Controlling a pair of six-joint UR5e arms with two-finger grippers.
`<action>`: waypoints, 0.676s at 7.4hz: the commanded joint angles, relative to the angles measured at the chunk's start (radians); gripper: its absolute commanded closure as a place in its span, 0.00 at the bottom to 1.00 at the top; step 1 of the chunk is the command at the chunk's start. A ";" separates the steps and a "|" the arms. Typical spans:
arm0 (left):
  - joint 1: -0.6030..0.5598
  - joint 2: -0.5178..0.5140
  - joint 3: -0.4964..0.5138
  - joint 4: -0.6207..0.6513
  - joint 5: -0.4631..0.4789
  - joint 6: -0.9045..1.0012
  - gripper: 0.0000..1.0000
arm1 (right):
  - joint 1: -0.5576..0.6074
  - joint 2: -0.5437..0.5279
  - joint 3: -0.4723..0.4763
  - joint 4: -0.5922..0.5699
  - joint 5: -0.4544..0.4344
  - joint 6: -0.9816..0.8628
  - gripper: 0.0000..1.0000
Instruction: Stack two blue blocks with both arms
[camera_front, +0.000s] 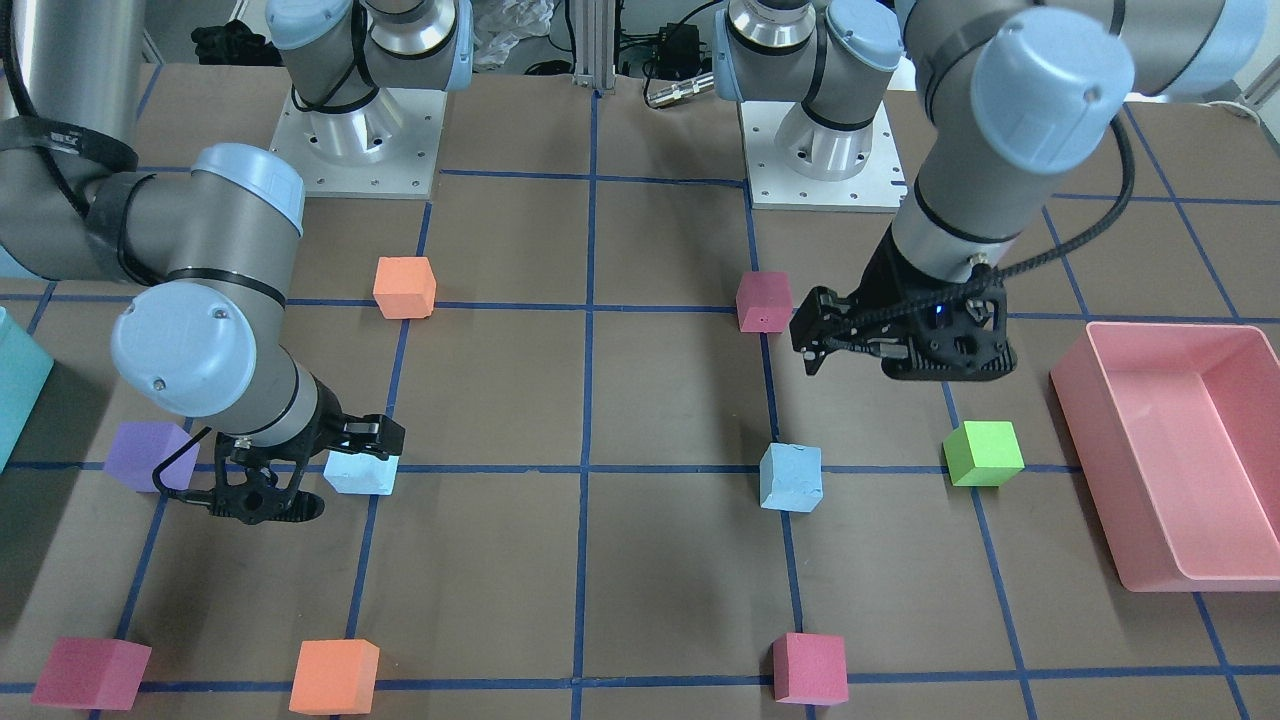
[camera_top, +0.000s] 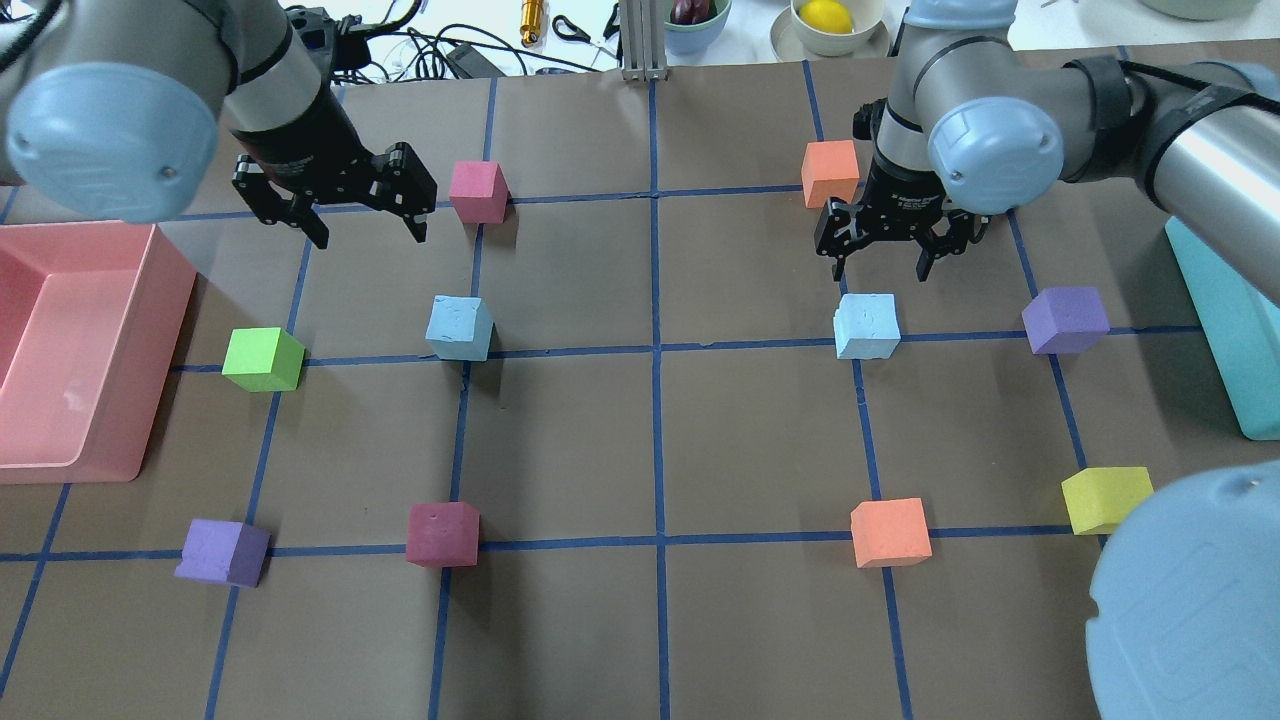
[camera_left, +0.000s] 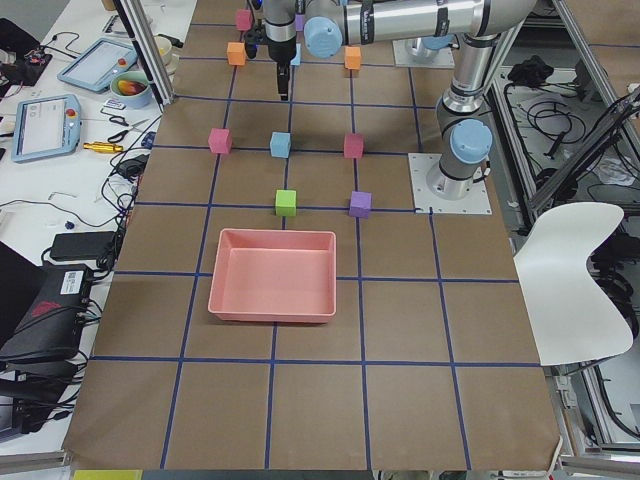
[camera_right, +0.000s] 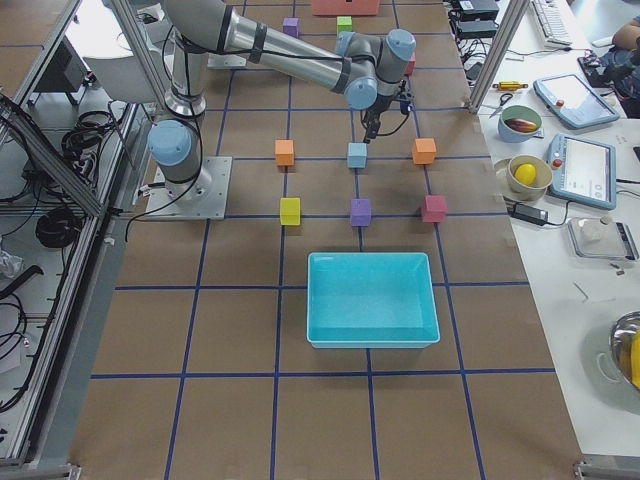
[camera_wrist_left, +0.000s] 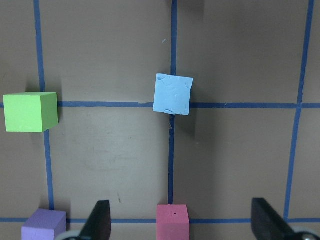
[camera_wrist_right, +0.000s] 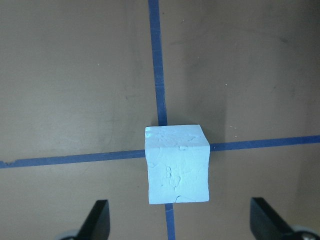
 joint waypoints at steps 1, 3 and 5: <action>-0.001 -0.111 -0.036 0.130 0.001 -0.006 0.00 | 0.000 0.033 0.015 -0.019 -0.004 -0.008 0.00; -0.001 -0.184 -0.035 0.136 0.006 0.009 0.00 | 0.000 0.044 0.073 -0.070 -0.005 -0.002 0.00; -0.001 -0.237 -0.044 0.144 -0.001 -0.002 0.00 | 0.000 0.057 0.109 -0.124 -0.004 -0.001 0.00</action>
